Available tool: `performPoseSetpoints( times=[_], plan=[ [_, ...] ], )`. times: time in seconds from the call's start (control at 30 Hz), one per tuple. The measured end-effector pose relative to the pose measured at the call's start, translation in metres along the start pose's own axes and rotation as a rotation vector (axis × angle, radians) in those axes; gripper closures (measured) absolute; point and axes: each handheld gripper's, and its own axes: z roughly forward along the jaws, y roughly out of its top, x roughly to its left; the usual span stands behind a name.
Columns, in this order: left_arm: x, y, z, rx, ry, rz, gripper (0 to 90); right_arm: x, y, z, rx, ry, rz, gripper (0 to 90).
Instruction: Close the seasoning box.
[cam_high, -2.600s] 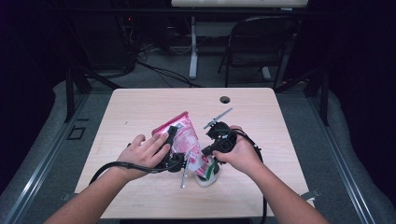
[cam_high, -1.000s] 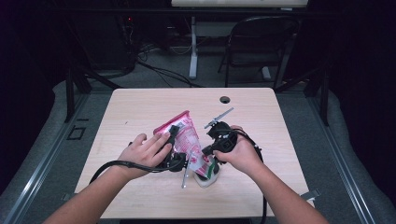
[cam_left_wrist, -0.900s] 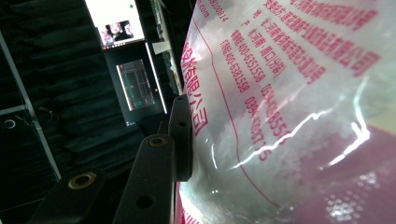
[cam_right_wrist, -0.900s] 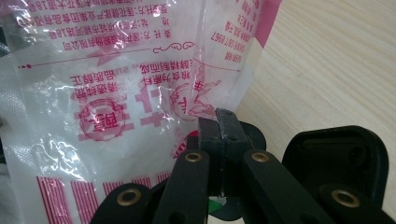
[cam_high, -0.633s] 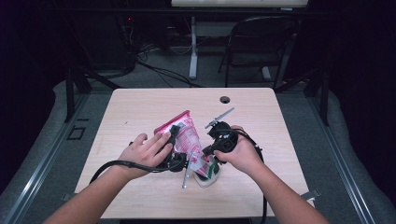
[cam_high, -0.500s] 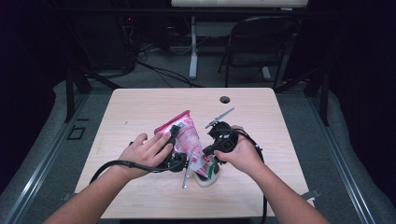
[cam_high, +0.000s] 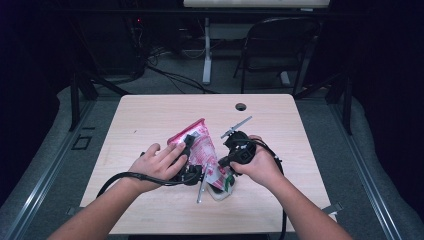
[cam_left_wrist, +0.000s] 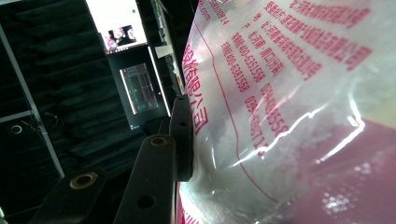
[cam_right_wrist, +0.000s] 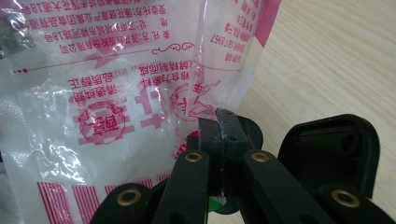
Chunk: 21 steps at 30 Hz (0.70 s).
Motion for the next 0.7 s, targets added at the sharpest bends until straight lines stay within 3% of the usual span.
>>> performPoseSetpoints(
  times=[0.7],
  plan=[
    [0.0012,0.002,-0.0006,-0.002,0.011,0.01,74.0,-0.0007,-0.001,-0.001,-0.006,-0.005,0.004,90.0]
  ],
)
